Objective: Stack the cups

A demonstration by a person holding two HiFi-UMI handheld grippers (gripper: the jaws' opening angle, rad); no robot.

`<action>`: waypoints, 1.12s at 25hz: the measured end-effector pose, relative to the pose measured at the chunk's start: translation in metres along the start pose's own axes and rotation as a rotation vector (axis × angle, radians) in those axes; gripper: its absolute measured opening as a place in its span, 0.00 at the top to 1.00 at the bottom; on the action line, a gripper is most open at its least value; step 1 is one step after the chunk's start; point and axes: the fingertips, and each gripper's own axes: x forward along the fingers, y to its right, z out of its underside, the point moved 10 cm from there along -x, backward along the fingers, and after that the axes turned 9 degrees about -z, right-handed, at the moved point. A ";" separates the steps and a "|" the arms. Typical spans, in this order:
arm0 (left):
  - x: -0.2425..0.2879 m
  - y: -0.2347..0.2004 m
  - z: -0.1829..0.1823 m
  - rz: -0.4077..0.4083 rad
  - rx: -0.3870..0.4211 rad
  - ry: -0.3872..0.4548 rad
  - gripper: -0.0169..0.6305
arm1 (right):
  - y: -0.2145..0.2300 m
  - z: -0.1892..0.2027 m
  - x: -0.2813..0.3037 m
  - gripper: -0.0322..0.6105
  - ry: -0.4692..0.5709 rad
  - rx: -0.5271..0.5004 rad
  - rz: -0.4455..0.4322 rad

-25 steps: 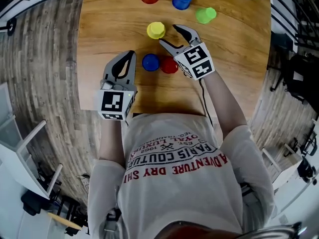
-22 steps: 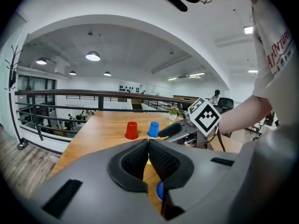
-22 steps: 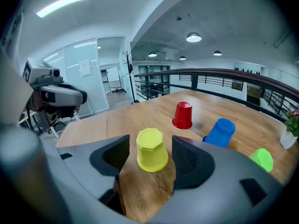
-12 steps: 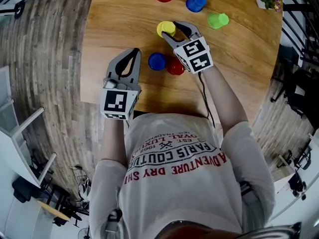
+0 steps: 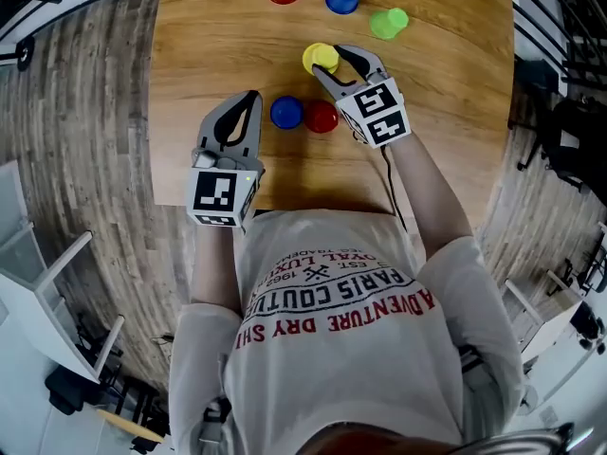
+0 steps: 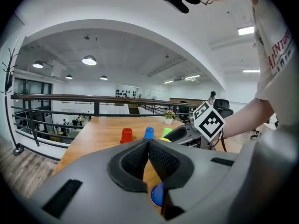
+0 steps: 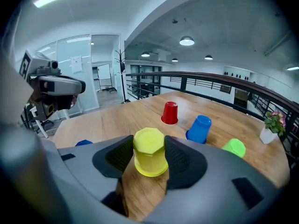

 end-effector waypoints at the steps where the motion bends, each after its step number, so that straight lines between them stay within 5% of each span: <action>1: 0.001 0.001 -0.001 0.018 0.005 0.003 0.95 | -0.001 0.004 -0.007 0.59 0.000 0.013 0.022; 14: 0.002 0.021 -0.003 0.215 0.083 0.022 0.95 | -0.039 0.075 -0.081 0.59 -0.007 0.216 0.249; 28: -0.014 0.028 0.002 0.292 0.094 0.029 0.95 | -0.075 0.104 -0.086 0.59 -0.019 0.296 0.281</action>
